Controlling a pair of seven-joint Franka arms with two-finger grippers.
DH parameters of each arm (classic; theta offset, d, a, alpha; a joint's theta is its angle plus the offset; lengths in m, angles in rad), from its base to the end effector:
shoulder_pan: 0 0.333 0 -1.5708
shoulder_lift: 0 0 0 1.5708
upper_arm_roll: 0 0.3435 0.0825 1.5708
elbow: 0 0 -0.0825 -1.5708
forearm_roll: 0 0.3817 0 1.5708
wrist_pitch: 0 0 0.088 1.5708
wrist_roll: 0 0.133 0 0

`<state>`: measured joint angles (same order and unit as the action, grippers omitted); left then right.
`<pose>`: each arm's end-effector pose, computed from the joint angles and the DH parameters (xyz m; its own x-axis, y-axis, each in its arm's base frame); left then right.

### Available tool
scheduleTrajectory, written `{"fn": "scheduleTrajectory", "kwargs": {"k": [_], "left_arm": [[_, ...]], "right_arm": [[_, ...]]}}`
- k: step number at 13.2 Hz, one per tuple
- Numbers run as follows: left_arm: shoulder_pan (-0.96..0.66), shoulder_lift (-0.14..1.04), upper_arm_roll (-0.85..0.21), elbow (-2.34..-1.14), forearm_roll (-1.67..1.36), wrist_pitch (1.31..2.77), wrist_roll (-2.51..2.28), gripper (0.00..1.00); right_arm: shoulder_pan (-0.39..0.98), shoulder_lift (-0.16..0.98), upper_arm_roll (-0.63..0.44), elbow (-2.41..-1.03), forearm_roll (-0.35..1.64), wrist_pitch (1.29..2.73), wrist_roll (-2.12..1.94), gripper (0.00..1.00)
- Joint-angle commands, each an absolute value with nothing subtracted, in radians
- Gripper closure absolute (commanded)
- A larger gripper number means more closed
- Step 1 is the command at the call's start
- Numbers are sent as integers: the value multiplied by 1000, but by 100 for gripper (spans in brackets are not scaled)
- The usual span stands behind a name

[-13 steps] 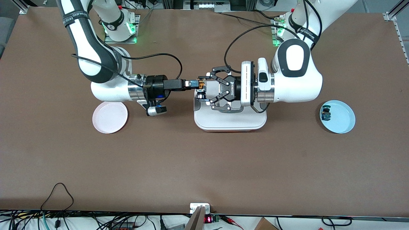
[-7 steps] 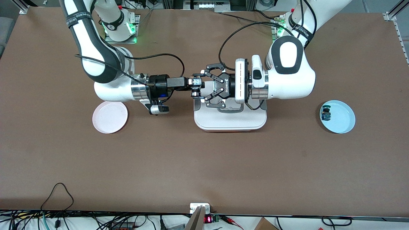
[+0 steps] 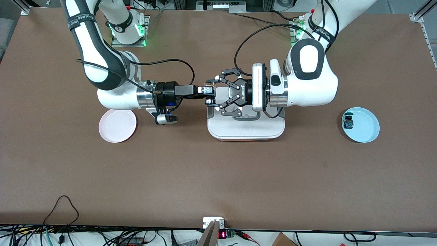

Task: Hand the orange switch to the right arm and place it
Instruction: 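Grasp the orange switch with the right gripper from the left gripper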

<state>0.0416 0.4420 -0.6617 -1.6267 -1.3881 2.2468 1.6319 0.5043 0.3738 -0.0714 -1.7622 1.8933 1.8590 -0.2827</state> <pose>0.5976 -0.3938 0.4866 0.3078 -0.1643 0.9372 -0.9512 -0.0317 0.3068 0.5817 0.3830 0.4479 0.9418 0.0477 -0.3328 -0.3355 0.0690 -0.9395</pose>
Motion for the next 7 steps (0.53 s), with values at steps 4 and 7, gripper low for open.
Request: {"fn": "scheduleTrajectory", "kwargs": {"k": [4, 7], "left_arm": [[51, 440, -673, -1623, -1417, 2256, 1626, 72], [51, 439, -673, -1623, -1417, 2256, 1623, 72]], "right_arm": [[489, 367, -69, -1755, 1873, 1832, -290, 9], [479, 367, -69, -1758, 1861, 1812, -290, 10]]}}
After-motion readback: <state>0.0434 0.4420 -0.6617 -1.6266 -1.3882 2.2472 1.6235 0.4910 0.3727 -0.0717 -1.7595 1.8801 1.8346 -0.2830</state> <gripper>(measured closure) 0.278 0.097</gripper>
